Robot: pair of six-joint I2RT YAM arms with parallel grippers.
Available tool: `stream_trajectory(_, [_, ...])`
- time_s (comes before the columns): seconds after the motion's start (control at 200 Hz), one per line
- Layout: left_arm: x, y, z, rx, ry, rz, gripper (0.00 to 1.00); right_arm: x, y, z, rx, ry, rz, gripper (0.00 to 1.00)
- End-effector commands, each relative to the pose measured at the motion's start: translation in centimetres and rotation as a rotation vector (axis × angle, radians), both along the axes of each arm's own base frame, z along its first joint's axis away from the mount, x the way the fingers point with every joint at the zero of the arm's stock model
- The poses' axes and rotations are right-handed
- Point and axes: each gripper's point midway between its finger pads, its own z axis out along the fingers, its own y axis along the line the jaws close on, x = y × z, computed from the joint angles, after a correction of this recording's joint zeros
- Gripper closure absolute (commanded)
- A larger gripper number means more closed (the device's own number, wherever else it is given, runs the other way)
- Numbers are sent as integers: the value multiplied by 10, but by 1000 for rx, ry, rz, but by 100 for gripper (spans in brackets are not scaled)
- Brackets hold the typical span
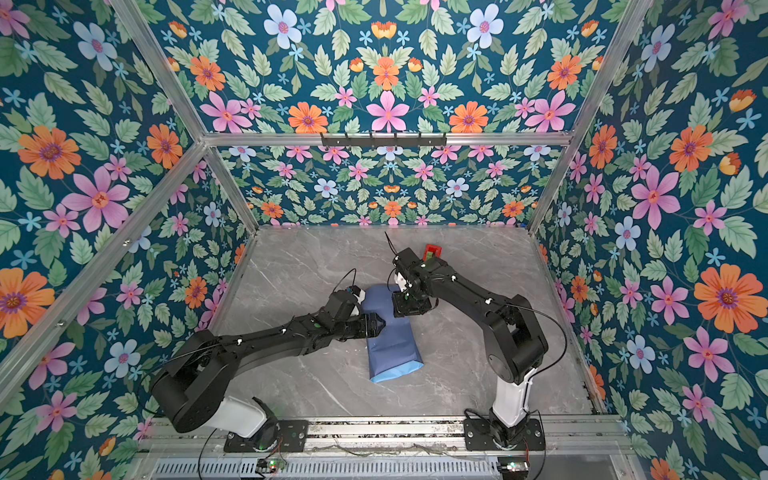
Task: Wrap the gift box in paper
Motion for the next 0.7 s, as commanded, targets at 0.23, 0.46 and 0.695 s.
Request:
stream_trajectory(0.23, [-25,45,-43,238,113,26,16,-3,-2,-9,-10,19,-13,52])
stream_trajectory(0.46, [-25,46,-42,240,111,26,16,-1,6,-12,26,28,-11,52])
stream_trajectory(0.695, [-25,46,-42,238,109,27,15,-4,11,-19,59,57,-17,52])
